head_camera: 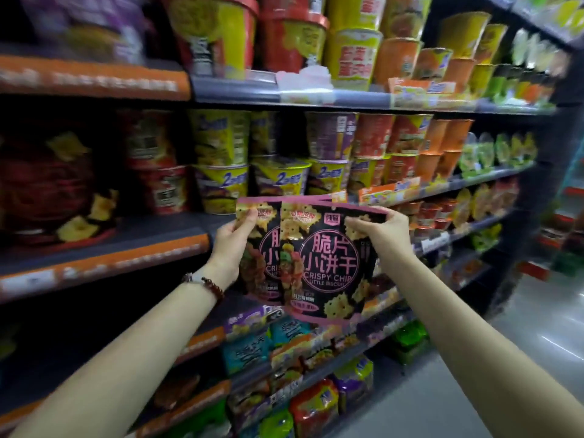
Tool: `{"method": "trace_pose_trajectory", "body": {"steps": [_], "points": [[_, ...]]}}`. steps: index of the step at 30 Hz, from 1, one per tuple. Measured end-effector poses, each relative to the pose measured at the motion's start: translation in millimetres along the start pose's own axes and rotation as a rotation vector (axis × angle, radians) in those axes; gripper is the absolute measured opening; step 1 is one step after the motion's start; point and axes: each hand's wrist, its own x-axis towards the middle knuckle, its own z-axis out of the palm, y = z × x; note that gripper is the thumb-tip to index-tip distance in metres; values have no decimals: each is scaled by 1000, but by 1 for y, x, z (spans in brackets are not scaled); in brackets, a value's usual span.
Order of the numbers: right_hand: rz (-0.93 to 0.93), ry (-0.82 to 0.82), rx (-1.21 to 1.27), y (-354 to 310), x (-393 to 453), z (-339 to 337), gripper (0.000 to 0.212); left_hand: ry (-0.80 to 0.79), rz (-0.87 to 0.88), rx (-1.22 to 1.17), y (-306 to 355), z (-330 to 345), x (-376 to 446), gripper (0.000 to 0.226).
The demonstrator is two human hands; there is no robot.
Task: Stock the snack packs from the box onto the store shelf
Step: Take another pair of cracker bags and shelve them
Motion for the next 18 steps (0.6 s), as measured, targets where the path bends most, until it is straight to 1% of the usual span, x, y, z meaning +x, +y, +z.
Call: {"method": "trace_pose_trajectory", "body": {"steps": [2, 4, 10, 12, 14, 17, 18], "points": [[-35, -40, 27, -11, -6, 26, 21, 58, 32, 22, 14, -27, -3, 28], [-76, -84, 56, -23, -13, 54, 19, 119, 65, 54, 28, -56, -7, 31], [-124, -236, 149, -57, -36, 142, 17, 248, 129, 99, 74, -151, -28, 58], [-133, -288, 179, -68, -45, 170, 16, 272, 168, 102, 90, -182, -38, 56], [-138, -331, 194, -77, -55, 198, 17, 309, 189, 100, 105, -208, -50, 46], [-152, -393, 225, -89, -68, 240, 18, 425, 219, 120, 122, -252, -61, 46], [-161, -407, 235, -93, -72, 253, 20, 456, 235, 136, 128, -266, -65, 42]]}}
